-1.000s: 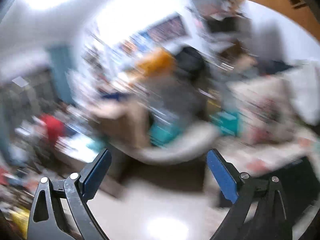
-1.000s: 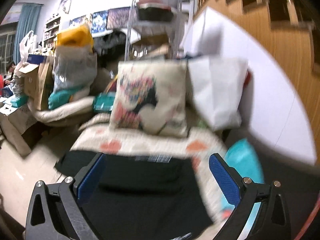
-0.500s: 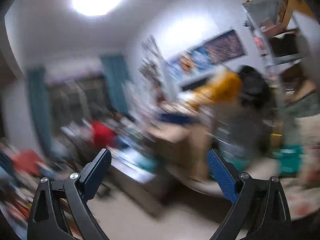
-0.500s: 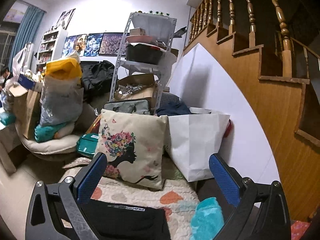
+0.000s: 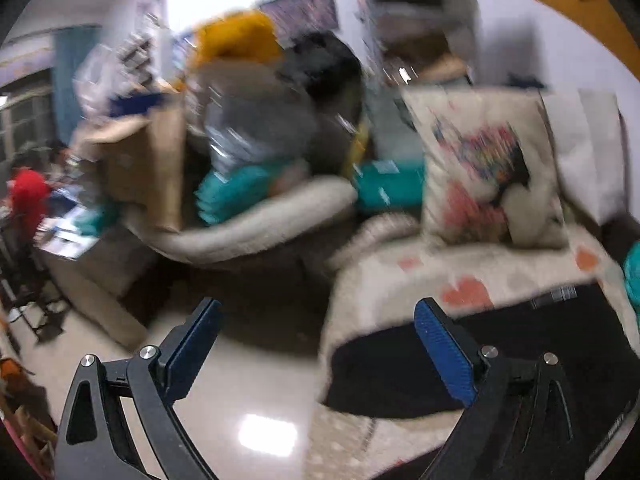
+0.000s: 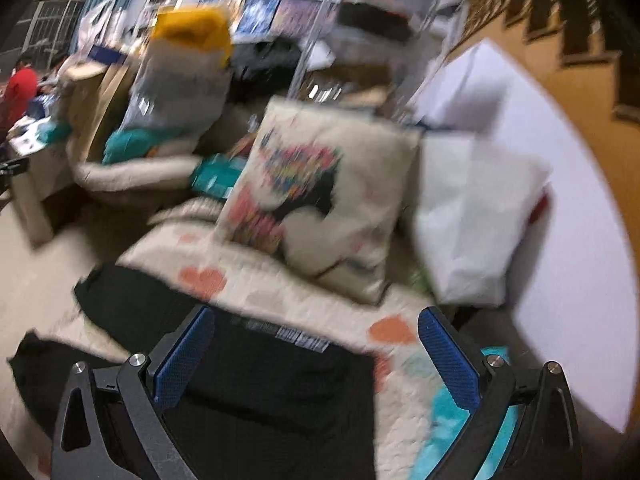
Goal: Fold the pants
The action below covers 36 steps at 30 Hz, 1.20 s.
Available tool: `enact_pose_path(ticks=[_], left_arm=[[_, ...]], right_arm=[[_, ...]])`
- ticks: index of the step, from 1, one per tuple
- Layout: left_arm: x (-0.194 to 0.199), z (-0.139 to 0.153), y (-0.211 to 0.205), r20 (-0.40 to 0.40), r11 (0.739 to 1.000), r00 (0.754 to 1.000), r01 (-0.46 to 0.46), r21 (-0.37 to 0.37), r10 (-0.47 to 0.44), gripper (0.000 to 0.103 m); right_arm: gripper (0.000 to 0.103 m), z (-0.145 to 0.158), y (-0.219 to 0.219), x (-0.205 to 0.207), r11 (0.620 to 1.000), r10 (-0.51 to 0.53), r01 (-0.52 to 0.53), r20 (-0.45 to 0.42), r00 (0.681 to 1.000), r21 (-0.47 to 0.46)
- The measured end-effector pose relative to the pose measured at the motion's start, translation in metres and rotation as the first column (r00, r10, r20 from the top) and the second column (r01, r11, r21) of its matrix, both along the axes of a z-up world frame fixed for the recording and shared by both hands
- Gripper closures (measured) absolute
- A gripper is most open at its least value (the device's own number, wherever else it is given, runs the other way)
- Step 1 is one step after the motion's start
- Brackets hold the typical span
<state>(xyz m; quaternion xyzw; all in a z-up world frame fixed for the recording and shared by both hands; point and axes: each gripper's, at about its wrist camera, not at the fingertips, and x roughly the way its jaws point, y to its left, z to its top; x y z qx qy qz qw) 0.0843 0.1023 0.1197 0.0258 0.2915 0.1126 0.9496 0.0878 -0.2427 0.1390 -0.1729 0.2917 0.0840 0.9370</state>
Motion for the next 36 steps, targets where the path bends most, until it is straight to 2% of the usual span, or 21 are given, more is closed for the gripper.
enact_pose_path(ticks=[3, 6, 9, 13, 15, 17, 22, 25, 30, 32, 36], left_arm=[[0.023, -0.038, -0.002, -0.115, 0.998, 0.993, -0.003, -0.058, -0.004, 0.006], [0.040, -0.072, 0.002, -0.154, 0.990, 0.988, -0.033, -0.135, 0.012, 0.006], [0.054, -0.094, 0.009, -0.184, 0.985, 0.982, -0.062, -0.158, 0.032, 0.006], [0.067, -0.105, 0.024, -0.225, 0.978, 0.973, -0.092, -0.185, 0.049, 0.006], [0.077, -0.111, 0.035, -0.243, 0.965, 0.969, -0.096, -0.243, 0.035, 0.006], [0.087, -0.118, 0.046, -0.261, 0.952, 0.965, -0.093, -0.293, 0.014, 0.006], [0.107, -0.142, 0.067, -0.300, 0.943, 0.954, -0.087, -0.320, -0.014, 0.006], [0.115, -0.164, 0.083, -0.323, 0.912, 0.946, -0.120, -0.391, -0.014, 0.006], [0.120, -0.191, 0.107, -0.322, 0.825, 0.947, -0.176, -0.537, -0.007, 0.006], [0.122, -0.196, 0.109, -0.308, 0.801, 0.951, -0.175, -0.572, -0.012, 0.006], [0.127, -0.195, 0.099, -0.293, 0.813, 0.955, -0.142, -0.565, -0.036, 0.006]], right_arm=[[0.000, -0.027, -0.007, 0.027, 1.000, -0.022, 0.020, -0.087, 0.996, -0.019], [0.002, -0.054, -0.016, 0.053, 0.997, -0.054, 0.046, -0.145, 0.988, -0.056], [0.005, -0.075, -0.023, 0.070, 0.996, -0.075, 0.064, -0.167, 0.983, -0.066], [0.005, -0.090, -0.022, 0.087, 0.995, -0.074, 0.062, -0.174, 0.982, -0.073], [0.008, -0.099, -0.022, 0.100, 0.997, -0.062, 0.053, -0.205, 0.977, -0.050], [0.017, -0.104, -0.019, 0.109, 0.999, -0.038, 0.032, -0.236, 0.971, -0.029], [0.019, -0.119, -0.007, 0.135, 0.998, 0.056, -0.055, -0.294, 0.954, 0.013], [0.019, -0.130, 0.002, 0.153, 0.991, 0.134, -0.121, -0.351, 0.927, 0.059], [0.020, -0.153, 0.022, 0.177, 0.978, 0.205, -0.200, -0.419, 0.884, 0.058], [0.021, -0.161, 0.027, 0.183, 0.974, 0.222, -0.221, -0.435, 0.873, 0.053], [0.022, -0.171, 0.030, 0.194, 0.970, 0.235, -0.236, -0.457, 0.858, 0.055]])
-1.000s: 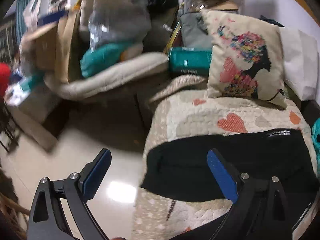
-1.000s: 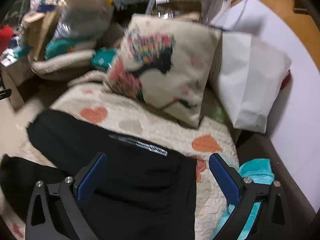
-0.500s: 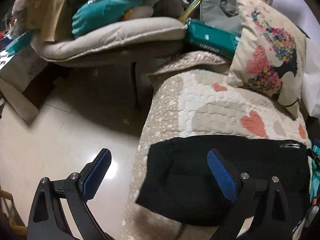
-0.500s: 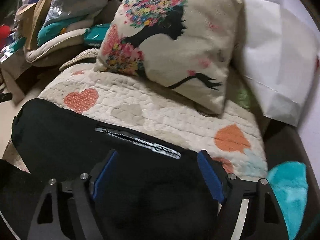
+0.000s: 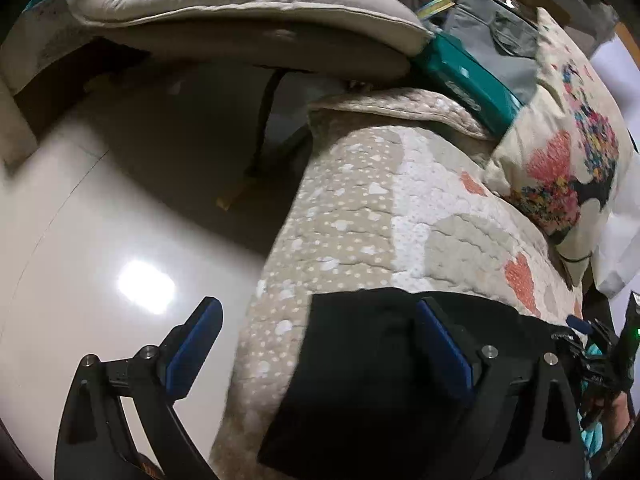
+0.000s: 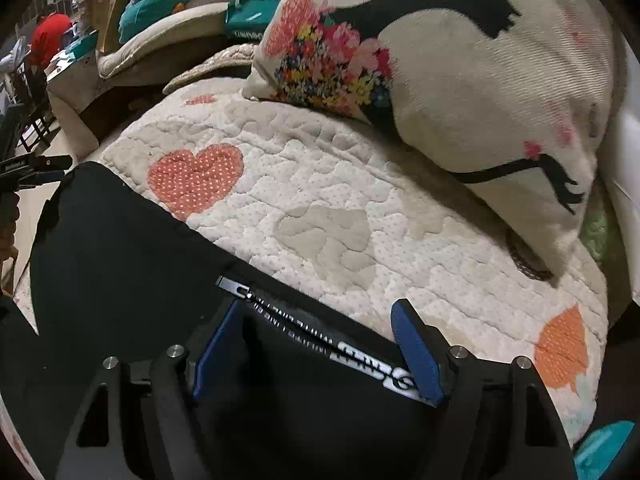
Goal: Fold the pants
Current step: 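Close the left gripper on the waistband while the right gripper grips the waistband too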
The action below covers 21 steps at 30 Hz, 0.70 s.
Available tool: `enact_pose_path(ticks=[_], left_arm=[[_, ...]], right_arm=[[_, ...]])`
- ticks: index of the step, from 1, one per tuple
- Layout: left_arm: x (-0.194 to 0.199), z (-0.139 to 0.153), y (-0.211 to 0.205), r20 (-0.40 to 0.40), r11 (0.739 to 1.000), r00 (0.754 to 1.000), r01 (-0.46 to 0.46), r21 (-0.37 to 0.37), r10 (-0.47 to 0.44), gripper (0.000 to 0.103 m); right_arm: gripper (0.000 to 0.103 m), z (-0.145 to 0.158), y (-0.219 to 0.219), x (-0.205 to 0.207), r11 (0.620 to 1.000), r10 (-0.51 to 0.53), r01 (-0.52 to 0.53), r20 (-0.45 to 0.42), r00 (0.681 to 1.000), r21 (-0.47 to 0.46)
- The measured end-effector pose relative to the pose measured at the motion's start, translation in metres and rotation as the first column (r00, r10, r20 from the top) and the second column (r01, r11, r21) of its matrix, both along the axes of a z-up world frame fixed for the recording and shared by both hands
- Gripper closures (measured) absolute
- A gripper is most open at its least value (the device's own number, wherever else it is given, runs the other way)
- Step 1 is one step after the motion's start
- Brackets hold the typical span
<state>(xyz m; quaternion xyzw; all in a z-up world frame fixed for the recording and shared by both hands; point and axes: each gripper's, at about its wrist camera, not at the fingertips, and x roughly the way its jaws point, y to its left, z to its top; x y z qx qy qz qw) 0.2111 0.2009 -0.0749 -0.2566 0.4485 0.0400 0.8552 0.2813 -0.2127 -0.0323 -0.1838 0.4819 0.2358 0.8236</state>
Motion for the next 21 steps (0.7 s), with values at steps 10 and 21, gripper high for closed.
enact_pose_path(ticks=[10, 21], left_arm=[[0.012, 0.018, -0.071, -0.055, 0.938, 0.981, 0.194, 0.288, -0.186, 0.095], [0.006, 0.054, -0.072, 0.033, 0.930, 0.981, 0.169, 0.327, -0.190, 0.096]], right_arm=[[0.032, -0.006, 0.003, 0.001, 1.000, 0.025, -0.025, 0.005, 1.000, -0.001], [0.074, 0.006, -0.009, -0.007, 0.999, 0.024, -0.023, 0.040, 0.999, -0.036]])
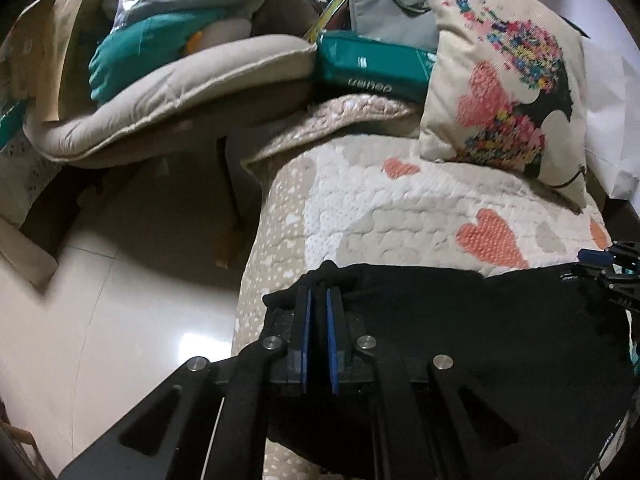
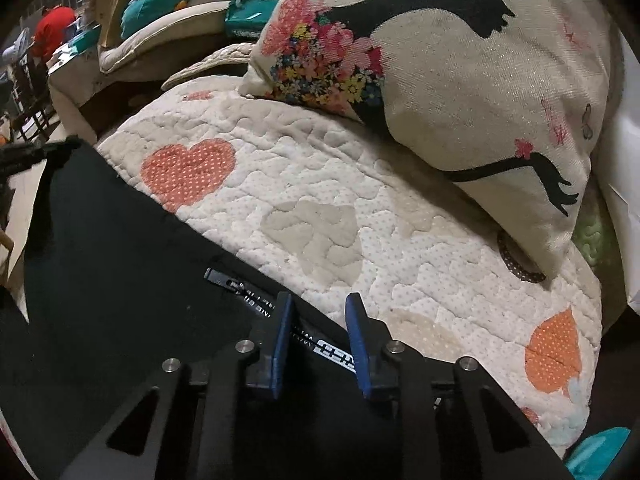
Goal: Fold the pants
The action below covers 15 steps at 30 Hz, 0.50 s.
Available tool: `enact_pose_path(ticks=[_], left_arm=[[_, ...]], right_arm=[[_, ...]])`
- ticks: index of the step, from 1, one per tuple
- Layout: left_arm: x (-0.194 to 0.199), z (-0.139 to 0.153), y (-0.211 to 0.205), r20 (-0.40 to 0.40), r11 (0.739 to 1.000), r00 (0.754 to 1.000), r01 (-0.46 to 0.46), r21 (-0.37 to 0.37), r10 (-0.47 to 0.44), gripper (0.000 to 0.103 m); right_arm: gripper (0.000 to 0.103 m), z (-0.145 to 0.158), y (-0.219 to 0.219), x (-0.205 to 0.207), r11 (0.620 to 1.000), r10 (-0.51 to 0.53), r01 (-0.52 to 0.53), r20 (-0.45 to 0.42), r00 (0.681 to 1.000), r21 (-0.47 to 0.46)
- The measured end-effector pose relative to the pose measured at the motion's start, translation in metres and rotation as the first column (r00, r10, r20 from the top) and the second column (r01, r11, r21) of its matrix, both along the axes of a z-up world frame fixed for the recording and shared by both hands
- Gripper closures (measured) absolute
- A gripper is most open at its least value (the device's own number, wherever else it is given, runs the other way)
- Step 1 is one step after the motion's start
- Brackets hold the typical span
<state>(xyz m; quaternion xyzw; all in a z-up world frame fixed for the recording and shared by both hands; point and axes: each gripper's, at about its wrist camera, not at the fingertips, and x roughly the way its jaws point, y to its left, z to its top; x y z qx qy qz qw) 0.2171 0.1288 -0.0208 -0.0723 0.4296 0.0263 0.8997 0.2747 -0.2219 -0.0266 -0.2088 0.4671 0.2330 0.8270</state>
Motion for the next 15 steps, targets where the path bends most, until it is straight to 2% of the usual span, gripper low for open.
enact_pose_path(ticks=[6, 7, 10, 11, 12, 14, 15], left_arm=[[-0.002, 0.000, 0.004, 0.000, 0.999, 1.000, -0.003, -0.033, 0.003, 0.096], [-0.003, -0.001, 0.005, -0.002, 0.999, 1.000, -0.002, -0.035, 0.002, 0.096], [-0.002, -0.004, 0.005, -0.011, 1.000, 1.000, -0.001, -0.026, 0.000, 0.096], [-0.002, -0.004, 0.004, -0.012, 1.000, 1.000, -0.002, -0.019, 0.001, 0.096], [-0.002, -0.003, 0.004, -0.009, 1.000, 1.000, -0.004, -0.011, 0.004, 0.096], [-0.003, -0.001, 0.004, 0.001, 1.000, 1.000, -0.007, -0.006, 0.007, 0.096], [-0.004, 0.001, 0.005, 0.007, 1.000, 1.000, -0.010, -0.008, 0.010, 0.096]], right_arm=[[0.073, 0.002, -0.001, -0.006, 0.999, 0.024, -0.024, -0.004, 1.000, -0.022], [0.070, -0.001, 0.001, -0.006, 0.999, 0.032, -0.032, -0.007, 0.999, -0.036], [0.052, -0.013, 0.010, -0.008, 0.992, 0.075, -0.078, -0.030, 0.997, -0.095], [0.051, -0.016, 0.012, -0.010, 0.991, 0.080, -0.082, -0.027, 0.996, -0.109], [0.054, -0.018, 0.016, -0.011, 0.989, 0.085, -0.087, -0.026, 0.996, -0.121], [0.077, -0.015, 0.019, -0.015, 0.988, 0.097, -0.099, -0.028, 0.995, -0.118], [0.079, -0.014, 0.019, -0.017, 0.988, 0.097, -0.100, -0.031, 0.995, -0.118]])
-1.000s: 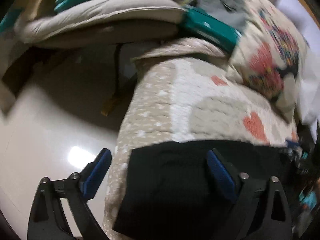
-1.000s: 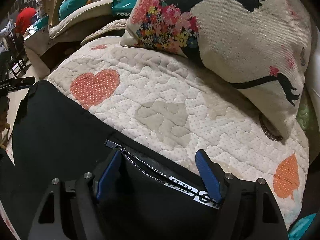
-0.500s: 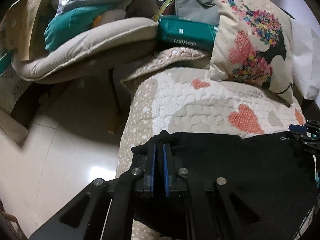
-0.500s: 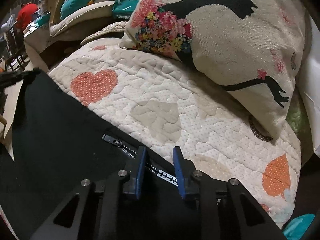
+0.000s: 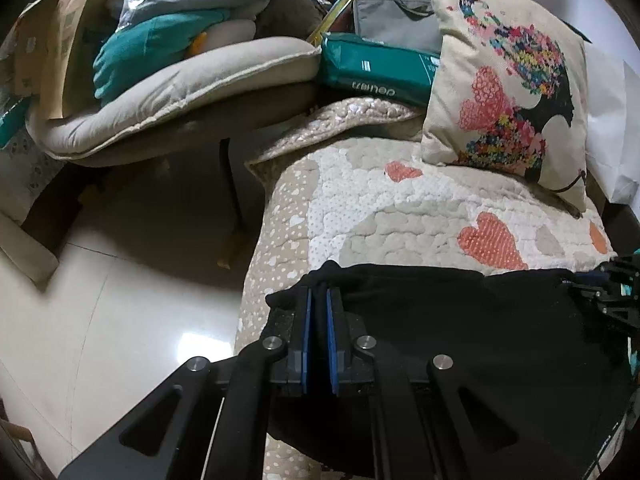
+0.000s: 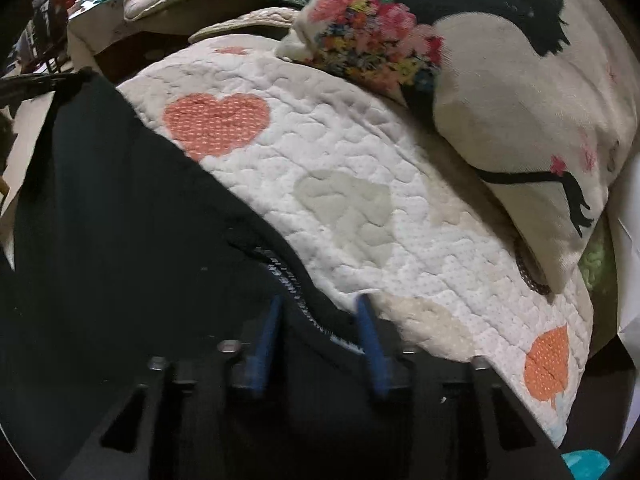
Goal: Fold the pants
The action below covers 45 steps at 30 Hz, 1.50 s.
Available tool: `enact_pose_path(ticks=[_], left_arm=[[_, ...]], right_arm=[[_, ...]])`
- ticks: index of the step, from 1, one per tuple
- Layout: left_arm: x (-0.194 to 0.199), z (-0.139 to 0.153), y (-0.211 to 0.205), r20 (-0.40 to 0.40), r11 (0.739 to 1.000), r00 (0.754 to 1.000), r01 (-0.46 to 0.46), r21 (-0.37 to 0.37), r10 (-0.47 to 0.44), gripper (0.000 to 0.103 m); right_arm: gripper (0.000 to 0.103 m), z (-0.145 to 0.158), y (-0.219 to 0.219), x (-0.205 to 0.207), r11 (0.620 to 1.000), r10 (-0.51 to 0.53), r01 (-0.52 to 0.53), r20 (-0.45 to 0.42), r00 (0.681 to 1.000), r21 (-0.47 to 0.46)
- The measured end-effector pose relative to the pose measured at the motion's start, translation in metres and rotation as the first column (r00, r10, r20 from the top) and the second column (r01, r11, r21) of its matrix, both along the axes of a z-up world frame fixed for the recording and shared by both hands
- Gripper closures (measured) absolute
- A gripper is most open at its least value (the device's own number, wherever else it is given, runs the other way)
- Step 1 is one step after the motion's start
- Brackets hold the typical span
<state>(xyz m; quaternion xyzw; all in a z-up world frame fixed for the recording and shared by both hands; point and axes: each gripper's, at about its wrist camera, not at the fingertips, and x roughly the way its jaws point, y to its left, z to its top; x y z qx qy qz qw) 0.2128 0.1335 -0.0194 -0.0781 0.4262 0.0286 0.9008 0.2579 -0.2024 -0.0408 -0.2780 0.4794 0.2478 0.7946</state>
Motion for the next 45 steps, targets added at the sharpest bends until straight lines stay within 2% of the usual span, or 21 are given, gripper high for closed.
enact_pose_path(ticks=[1, 4, 7, 10, 13, 19, 24, 28, 32, 36, 38, 40, 45], left_arm=[[-0.001, 0.003, 0.000, 0.007, 1.000, 1.000, -0.001, -0.002, 0.001, 0.096], [-0.007, 0.015, 0.000, 0.042, 1.000, 0.999, -0.001, -0.002, 0.001, 0.096], [-0.017, 0.031, 0.000, 0.082, 1.000, 0.997, 0.002, -0.004, -0.002, 0.096], [-0.031, 0.047, -0.003, 0.123, 1.000, 0.992, 0.010, 0.015, -0.011, 0.096], [-0.049, 0.063, -0.007, 0.163, 0.999, 0.986, 0.016, 0.039, -0.023, 0.096], [-0.100, 0.088, -0.020, 0.240, 0.990, 0.969, 0.025, 0.138, -0.058, 0.096], [-0.146, 0.097, -0.028, 0.275, 0.987, 0.959, 0.028, 0.159, -0.071, 0.096], [-0.182, 0.091, -0.038, 0.262, 0.977, 0.962, 0.024, 0.213, -0.080, 0.096], [-0.218, 0.082, -0.048, 0.246, 0.956, 0.965, 0.009, 0.294, -0.085, 0.096], [-0.246, 0.068, -0.056, 0.219, 0.917, 0.969, 0.019, 0.397, -0.115, 0.096], [-0.259, 0.058, -0.058, 0.177, 0.896, 0.975, 0.042, 0.443, -0.133, 0.096], [-0.272, 0.049, -0.057, 0.145, 0.882, 0.980, 0.056, 0.468, -0.139, 0.096], [-0.294, 0.032, -0.046, 0.079, 0.870, 0.990, 0.060, 0.490, -0.113, 0.096]], right_arm=[[0.084, 0.002, 0.000, -0.003, 1.000, 0.000, 0.000, 0.000, 1.000, 0.001], [0.089, 0.009, 0.000, -0.010, 1.000, -0.010, 0.010, 0.023, 1.000, -0.003], [0.090, 0.022, 0.000, -0.016, 0.999, -0.034, 0.034, 0.051, 0.998, 0.006], [0.094, 0.040, -0.004, -0.027, 0.998, -0.061, 0.060, 0.065, 0.996, 0.025], [0.094, 0.056, 0.000, -0.039, 0.997, -0.078, 0.076, 0.085, 0.993, 0.032], [0.095, 0.086, 0.002, -0.087, 0.996, -0.084, 0.080, 0.123, 0.989, 0.032], [0.095, 0.098, -0.001, -0.133, 0.996, -0.082, 0.078, 0.121, 0.989, 0.034], [0.095, 0.094, -0.003, -0.170, 0.997, -0.070, 0.068, 0.100, 0.992, 0.022], [0.095, 0.084, -0.005, -0.203, 0.998, -0.058, 0.058, 0.077, 0.995, 0.013], [0.096, 0.070, -0.006, -0.229, 0.999, -0.042, 0.043, 0.042, 0.998, -0.010], [0.096, 0.060, -0.006, -0.242, 0.999, -0.029, 0.029, 0.019, 0.999, -0.033], [0.096, 0.048, -0.005, -0.255, 0.998, -0.016, 0.015, -0.008, 1.000, -0.053], [0.096, 0.018, -0.007, -0.283, 0.996, 0.008, -0.015, -0.073, 0.997, -0.093]])
